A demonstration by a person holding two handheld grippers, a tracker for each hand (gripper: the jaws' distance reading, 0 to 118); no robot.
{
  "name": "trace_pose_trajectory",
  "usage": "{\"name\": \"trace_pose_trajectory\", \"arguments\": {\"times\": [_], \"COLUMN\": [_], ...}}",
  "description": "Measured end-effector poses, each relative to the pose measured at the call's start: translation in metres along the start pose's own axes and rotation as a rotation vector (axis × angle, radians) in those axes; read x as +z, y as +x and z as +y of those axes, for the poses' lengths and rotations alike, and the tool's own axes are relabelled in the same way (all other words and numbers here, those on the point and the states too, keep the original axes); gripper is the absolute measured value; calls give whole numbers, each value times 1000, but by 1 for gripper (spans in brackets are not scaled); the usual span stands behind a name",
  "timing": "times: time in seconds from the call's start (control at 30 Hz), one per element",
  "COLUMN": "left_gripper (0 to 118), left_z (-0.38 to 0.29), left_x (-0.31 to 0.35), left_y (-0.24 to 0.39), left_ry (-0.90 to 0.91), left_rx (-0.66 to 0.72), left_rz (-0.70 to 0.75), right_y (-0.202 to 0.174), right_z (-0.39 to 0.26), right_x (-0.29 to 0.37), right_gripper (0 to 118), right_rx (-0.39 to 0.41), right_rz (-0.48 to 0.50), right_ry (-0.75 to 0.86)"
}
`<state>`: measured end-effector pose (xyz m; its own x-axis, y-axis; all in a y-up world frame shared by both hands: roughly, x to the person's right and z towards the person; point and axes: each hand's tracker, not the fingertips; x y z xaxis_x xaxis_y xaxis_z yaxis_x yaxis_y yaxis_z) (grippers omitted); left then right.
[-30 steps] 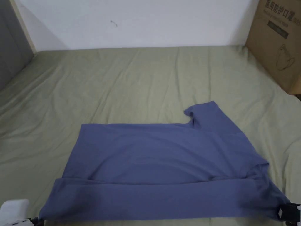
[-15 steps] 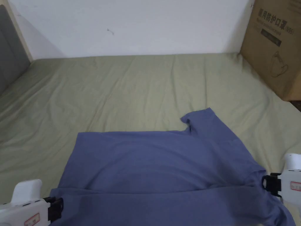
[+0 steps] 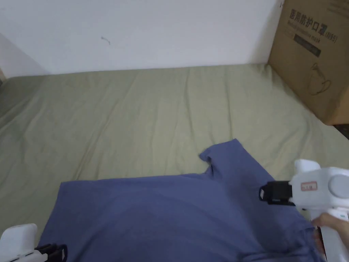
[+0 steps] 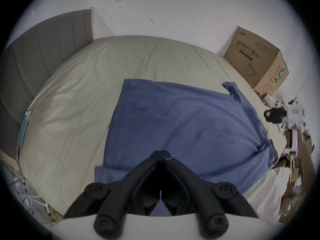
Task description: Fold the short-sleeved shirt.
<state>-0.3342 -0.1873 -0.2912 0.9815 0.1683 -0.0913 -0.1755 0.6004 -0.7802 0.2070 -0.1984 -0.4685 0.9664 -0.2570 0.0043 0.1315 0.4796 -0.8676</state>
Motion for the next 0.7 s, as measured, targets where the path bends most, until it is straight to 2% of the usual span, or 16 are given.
{"name": "trace_pose_trajectory", "arguments": {"times": [0.13, 0.2, 0.33, 0.4, 0.43, 0.47, 0.5, 0.53, 0.57, 0.67, 0.7], "left_gripper": [0, 0, 0, 0, 0, 0, 0, 0, 0, 0, 0], "left_z": [12, 14, 14, 13, 13, 12, 12, 11, 11, 12, 13], "left_x": [-26, -37, -52, -56, -58, -59, -60, -61, -61, -61, -60], "left_y": [1, 1, -1, -2, -4, -4, -5, -5, -7, -8, -11], "left_ry": [-25, -43, -72, -82, -85, -90, -92, -93, -94, -94, -90], "left_rx": [4, 4, 1, 5, 8, 13, 18, 20, 21, 27, 32], "left_rz": [-3, -2, 11, 15, 15, 16, 16, 15, 15, 24, 24], "right_y": [-2, -2, 5, 9, 6, -1, -4, -9, -12, -13, -10], "right_z": [56, 72, 81, 72, 69, 67, 64, 63, 63, 61, 63], "right_x": [-47, -69, -110, -121, -117, -109, -106, -102, -102, -101, -98], "right_gripper": [81, 81, 76, 73, 65, 48, 10, 0, 0, 0, 0], "right_rx": [71, 79, 133, 117, 114, 126, 156, 187, 174, 184, 163], "right_rz": [-64, -98, -124, -120, -123, -134, -153, -182, -150, -180, -171], "right_ry": [-13, -46, -101, -108, -78, -54, -22, -2, -14, -12, -4]}}
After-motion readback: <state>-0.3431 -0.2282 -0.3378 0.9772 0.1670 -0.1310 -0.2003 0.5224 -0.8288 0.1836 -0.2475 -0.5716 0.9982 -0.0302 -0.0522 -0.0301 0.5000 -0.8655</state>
